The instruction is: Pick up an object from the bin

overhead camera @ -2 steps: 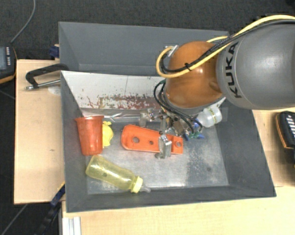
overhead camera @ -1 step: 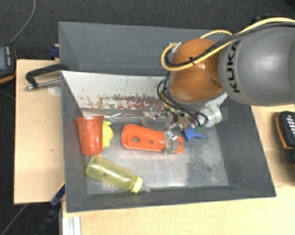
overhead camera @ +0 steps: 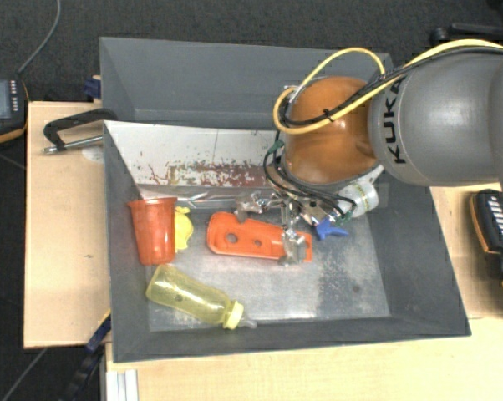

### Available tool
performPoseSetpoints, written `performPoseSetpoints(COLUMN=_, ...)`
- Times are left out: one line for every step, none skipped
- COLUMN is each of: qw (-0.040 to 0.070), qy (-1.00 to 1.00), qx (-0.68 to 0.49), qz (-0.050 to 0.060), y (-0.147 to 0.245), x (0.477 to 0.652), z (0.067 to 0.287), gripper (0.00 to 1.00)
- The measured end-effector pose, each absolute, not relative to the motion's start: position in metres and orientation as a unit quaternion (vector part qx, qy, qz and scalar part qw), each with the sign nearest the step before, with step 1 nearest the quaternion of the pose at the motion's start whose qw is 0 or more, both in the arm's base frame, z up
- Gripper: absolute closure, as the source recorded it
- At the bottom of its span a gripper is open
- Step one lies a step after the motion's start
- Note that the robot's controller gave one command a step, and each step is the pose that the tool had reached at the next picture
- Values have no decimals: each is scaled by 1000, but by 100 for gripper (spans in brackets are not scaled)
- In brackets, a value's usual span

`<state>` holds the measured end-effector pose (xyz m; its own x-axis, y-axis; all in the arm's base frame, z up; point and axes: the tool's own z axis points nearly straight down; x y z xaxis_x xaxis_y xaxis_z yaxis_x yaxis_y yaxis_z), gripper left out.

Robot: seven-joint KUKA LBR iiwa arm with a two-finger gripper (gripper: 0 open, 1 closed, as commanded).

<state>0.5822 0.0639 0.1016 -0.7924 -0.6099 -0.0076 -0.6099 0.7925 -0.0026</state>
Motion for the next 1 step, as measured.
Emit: performPoseSetpoints(qw=4, qy=901, qx=-434, qz=3, y=52, x=599, z=72, gripper=100)
